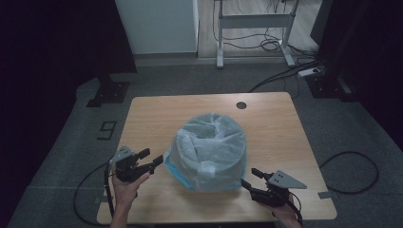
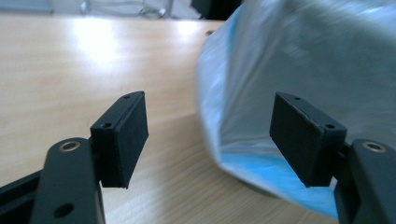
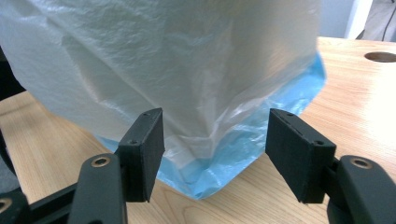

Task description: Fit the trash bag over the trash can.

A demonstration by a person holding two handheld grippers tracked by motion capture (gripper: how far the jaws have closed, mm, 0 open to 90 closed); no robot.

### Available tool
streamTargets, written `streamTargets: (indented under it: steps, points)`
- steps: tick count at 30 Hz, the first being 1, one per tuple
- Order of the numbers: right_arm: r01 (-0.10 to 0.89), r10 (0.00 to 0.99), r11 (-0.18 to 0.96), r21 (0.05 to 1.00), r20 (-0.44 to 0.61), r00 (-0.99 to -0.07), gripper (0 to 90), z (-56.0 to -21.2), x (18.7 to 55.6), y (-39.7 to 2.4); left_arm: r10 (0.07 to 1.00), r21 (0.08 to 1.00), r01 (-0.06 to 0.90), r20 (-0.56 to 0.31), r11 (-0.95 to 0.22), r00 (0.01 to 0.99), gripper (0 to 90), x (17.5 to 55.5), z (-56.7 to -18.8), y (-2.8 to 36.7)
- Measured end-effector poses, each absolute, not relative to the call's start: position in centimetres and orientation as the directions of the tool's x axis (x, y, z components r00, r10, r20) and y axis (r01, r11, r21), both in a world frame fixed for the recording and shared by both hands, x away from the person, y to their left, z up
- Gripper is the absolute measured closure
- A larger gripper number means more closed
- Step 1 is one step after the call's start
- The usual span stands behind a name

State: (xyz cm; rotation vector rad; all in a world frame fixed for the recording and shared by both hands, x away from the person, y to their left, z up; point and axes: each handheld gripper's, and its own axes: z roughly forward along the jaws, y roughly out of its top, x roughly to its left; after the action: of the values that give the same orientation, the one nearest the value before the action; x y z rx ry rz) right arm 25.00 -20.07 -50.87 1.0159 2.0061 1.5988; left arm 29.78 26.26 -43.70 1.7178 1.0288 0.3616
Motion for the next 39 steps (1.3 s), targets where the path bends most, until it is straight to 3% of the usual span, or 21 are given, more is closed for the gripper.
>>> streamTargets:
  steps: [9,12,18,29,39]
  points:
    - [0.320,0.750,0.039,0.946,0.184,-0.635,36.2,-51.1,25.1,-21.8,0.667,0.914,0.352,-0.135,-0.202,0.733,30.5,30.8,-39.3,24.0]
    - [0.324,0.755,0.027,0.946,0.193,-0.627,36.6,-51.1,25.2,-22.1,0.626,0.901,0.335,-0.097,-0.276,0.774,40.1,31.7,-38.0,22.4]
    - [0.327,0.762,0.015,0.945,0.201,-0.615,37.5,-51.1,25.3,-22.7,0.560,0.840,0.327,-0.034,-0.433,0.828,47.6,34.1,-36.0,18.8]
    - [0.346,0.763,0.014,0.938,0.214,-0.610,38.5,-51.4,25.3,-22.8,0.527,0.674,0.407,-0.031,-0.616,0.849,55.2,37.6,-36.5,15.0]
    - [0.350,0.770,0.006,0.937,0.219,-0.599,38.8,-51.4,25.4,-23.0,0.502,0.713,0.374,-0.036,-0.593,0.864,54.7,37.4,-35.4,13.9]
